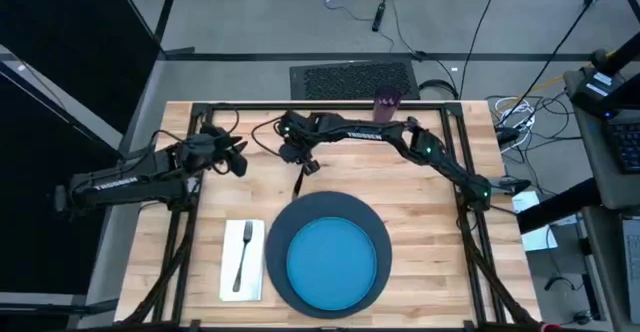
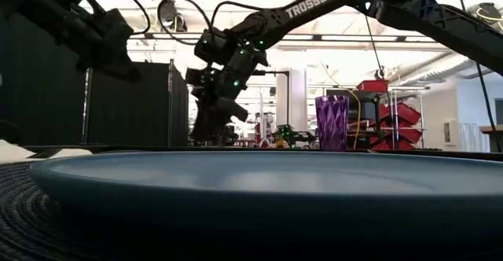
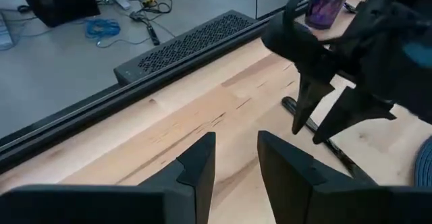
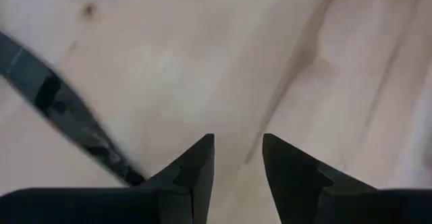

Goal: Set table place
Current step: Move the black knife to the right of the blue table mat on the table

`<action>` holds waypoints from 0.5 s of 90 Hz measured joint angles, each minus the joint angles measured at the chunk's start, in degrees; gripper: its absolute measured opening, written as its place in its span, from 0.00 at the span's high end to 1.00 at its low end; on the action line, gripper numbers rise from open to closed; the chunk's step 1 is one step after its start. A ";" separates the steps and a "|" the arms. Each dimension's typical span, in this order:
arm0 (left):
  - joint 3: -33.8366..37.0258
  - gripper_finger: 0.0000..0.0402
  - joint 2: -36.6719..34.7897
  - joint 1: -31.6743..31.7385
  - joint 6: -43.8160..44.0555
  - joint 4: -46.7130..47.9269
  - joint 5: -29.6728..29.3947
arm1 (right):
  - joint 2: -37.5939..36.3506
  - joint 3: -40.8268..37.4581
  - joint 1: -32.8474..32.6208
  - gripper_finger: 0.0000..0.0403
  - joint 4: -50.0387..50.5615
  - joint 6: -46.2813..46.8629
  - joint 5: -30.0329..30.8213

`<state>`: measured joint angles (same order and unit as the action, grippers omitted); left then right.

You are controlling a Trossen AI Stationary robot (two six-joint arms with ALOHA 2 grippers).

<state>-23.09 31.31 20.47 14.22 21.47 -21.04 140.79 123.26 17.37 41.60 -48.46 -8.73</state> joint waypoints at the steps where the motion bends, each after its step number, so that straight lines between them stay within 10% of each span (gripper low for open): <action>1: 0.00 0.76 0.00 0.00 0.00 0.00 0.00 | 0.00 0.00 0.04 0.72 -0.01 0.14 0.05; 45: 0.00 0.76 0.00 0.00 0.32 -0.25 1.92 | 0.00 0.00 1.96 0.72 1.73 7.53 -1.53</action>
<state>-23.09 31.31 20.47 14.55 21.22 -19.11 140.79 123.26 19.33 43.34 -40.93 -10.26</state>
